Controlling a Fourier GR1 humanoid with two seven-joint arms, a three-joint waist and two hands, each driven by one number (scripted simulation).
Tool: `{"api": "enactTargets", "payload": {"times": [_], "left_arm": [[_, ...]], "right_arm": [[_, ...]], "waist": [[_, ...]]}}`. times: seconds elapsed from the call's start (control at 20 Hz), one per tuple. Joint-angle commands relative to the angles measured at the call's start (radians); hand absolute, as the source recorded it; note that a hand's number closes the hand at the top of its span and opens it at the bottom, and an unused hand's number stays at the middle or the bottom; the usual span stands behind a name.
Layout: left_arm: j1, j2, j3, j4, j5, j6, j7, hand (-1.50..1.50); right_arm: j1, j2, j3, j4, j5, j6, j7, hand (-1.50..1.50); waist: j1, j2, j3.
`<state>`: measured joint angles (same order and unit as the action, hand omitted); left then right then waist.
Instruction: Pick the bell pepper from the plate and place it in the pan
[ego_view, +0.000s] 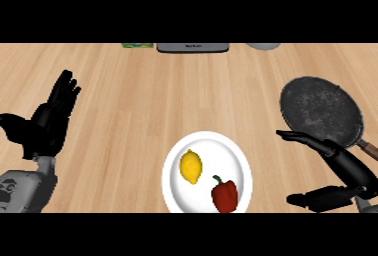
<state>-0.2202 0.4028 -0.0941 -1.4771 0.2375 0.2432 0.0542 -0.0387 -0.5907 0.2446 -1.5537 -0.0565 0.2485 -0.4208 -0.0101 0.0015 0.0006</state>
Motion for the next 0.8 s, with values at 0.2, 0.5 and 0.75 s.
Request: {"api": "enactTargets", "payload": {"times": [0.2, 0.5, 0.75], "left_arm": [[-0.013, -0.025, -0.008, 0.017, -0.016, -0.008, -0.001, 0.00], [-0.021, -0.027, 0.004, 0.009, -0.032, -0.025, 0.015, 0.00], [-0.010, -0.037, 0.047, 0.058, -0.032, -0.067, -0.036, 0.00]], "right_arm": [[-0.166, -0.244, -0.030, -0.107, 0.067, 0.196, 0.171, -1.50], [-0.337, -0.186, -0.017, -0.243, -0.023, 0.273, 0.525, -1.50], [-0.469, -0.103, -0.006, -0.192, 0.045, 0.312, 0.587, -1.50]], "waist": [[0.018, -0.002, -0.003], [0.020, -0.003, -0.002], [0.022, 0.000, -0.001]]}}
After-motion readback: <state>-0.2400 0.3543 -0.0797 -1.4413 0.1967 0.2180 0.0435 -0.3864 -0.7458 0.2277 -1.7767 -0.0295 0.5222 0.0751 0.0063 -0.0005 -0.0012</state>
